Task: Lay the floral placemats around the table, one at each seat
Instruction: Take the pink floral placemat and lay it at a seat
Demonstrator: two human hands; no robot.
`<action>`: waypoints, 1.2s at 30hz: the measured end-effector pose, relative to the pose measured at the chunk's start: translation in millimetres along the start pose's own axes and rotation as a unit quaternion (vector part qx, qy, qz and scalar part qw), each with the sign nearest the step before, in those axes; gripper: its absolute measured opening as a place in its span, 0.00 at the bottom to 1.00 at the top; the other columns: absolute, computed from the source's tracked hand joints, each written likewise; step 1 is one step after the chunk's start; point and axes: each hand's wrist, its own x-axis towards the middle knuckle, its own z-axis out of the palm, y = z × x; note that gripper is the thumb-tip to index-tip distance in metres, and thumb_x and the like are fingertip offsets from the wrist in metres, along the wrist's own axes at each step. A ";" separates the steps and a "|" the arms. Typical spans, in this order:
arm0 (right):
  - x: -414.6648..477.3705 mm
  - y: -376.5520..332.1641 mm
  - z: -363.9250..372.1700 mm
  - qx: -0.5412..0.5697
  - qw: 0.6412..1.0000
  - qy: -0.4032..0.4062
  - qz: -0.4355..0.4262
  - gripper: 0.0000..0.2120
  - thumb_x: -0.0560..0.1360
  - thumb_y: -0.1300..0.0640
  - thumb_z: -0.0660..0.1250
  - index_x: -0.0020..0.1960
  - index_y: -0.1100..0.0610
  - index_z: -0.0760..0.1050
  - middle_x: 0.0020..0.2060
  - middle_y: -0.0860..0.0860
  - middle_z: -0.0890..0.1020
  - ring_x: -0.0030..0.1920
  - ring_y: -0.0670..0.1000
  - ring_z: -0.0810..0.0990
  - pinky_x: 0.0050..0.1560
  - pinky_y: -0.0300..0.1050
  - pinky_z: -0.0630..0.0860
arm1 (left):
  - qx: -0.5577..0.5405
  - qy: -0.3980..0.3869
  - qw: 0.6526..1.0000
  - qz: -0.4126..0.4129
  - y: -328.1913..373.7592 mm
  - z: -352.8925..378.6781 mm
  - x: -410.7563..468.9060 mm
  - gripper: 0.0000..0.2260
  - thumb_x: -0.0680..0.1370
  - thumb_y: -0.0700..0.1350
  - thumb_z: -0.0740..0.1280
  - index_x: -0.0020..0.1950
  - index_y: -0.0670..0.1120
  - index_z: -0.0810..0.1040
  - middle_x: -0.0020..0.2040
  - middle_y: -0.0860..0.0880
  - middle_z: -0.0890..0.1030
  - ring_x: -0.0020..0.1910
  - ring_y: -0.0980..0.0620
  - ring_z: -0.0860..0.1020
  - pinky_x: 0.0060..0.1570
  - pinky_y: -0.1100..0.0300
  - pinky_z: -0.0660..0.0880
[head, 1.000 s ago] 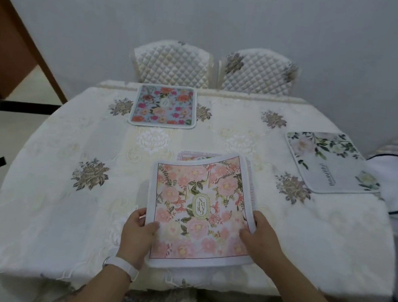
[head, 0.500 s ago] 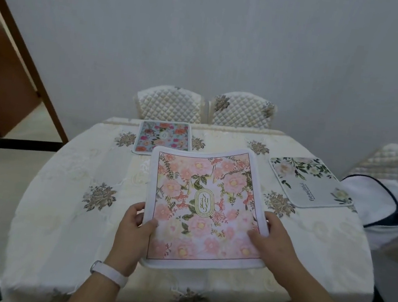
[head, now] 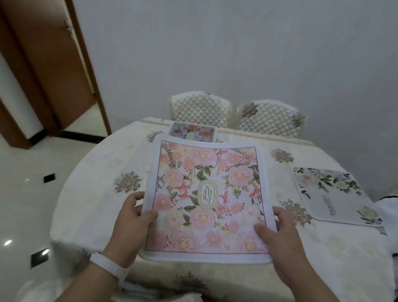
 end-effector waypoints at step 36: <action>-244.2 -110.2 560.9 -0.074 0.935 -0.335 -0.083 0.14 0.74 0.63 0.68 0.52 0.44 0.74 0.43 0.49 0.83 0.38 0.49 0.84 0.37 0.45 0.79 | -0.133 0.338 0.932 -0.026 -75.2 -595.7 -166.6 0.13 0.77 0.34 0.64 0.55 0.52 0.73 0.46 0.48 0.86 0.41 0.44 0.85 0.33 0.54 0.81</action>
